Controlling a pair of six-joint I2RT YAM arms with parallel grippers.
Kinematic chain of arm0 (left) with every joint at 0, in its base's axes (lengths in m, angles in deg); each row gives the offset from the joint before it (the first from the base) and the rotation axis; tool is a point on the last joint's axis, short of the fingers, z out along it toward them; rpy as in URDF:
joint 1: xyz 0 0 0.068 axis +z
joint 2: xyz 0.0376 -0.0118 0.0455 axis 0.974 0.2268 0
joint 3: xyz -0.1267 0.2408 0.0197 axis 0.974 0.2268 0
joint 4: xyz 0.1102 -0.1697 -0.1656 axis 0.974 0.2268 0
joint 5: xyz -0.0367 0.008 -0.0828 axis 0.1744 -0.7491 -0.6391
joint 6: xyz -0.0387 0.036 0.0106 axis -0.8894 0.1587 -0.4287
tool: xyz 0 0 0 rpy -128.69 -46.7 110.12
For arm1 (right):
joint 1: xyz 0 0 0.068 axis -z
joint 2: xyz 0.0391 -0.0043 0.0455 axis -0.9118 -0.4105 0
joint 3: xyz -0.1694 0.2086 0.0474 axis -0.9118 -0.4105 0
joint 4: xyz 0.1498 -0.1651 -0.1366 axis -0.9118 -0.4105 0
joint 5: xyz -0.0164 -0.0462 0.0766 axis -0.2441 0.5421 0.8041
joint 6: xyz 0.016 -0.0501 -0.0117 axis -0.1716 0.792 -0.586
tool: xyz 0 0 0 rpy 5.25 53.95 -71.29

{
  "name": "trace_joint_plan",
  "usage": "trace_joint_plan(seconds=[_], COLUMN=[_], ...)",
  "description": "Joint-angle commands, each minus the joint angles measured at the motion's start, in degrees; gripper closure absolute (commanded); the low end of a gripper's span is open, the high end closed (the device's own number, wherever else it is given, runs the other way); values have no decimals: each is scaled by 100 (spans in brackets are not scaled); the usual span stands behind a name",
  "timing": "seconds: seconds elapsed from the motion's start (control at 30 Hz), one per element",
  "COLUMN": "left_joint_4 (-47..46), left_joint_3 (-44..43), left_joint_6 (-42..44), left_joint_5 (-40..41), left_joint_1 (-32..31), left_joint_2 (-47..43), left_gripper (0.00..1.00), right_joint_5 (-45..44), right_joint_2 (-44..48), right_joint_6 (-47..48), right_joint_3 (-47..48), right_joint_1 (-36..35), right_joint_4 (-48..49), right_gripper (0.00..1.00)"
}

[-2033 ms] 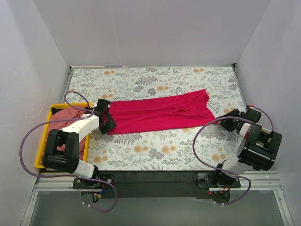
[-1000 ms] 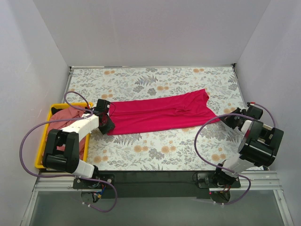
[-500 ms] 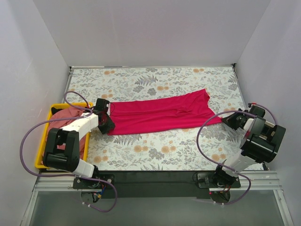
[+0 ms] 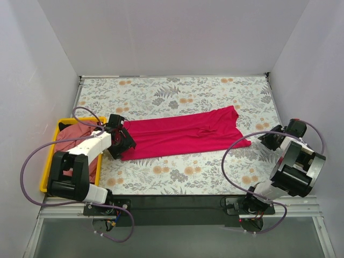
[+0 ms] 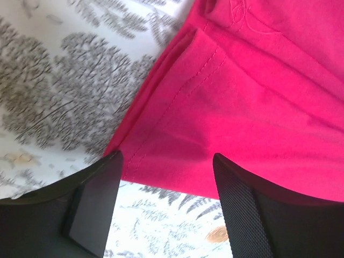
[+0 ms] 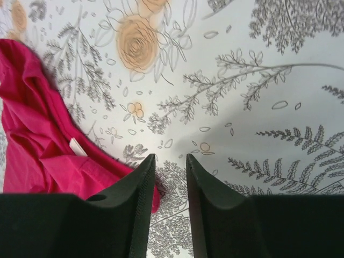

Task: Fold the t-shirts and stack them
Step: Fold the tshirt

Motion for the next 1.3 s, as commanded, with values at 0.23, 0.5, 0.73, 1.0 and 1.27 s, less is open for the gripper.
trace_joint_plan(seconds=[0.23,0.5,0.73,1.0,1.27], left_joint_4=[635,-357,-1559,-2537,-2740], left_joint_3=[-562,-536,-1282,-2802,-4366], left_joint_6=[302,1092,1971,3387,4107], left_joint_5=[344,106,36,-368,-1474], left_joint_1=[-18,-938,-2170,-2874,-3146], left_joint_2=[-693,-940,69,1756,3277], left_gripper=[22,21,20,20,20], right_joint_5=[-766,130,561,843,966], right_joint_2=[582,-199,-1235,-1984,-2406], right_joint_6=[574,927,558,303,180], right_joint_3=[974,1888,2520,3049,3225], right_joint_1=[-909,-2236,-2667,-2826,-2826], right_joint_4=[-445,-173,188,197,197], right_gripper=[48,49,50,51,52])
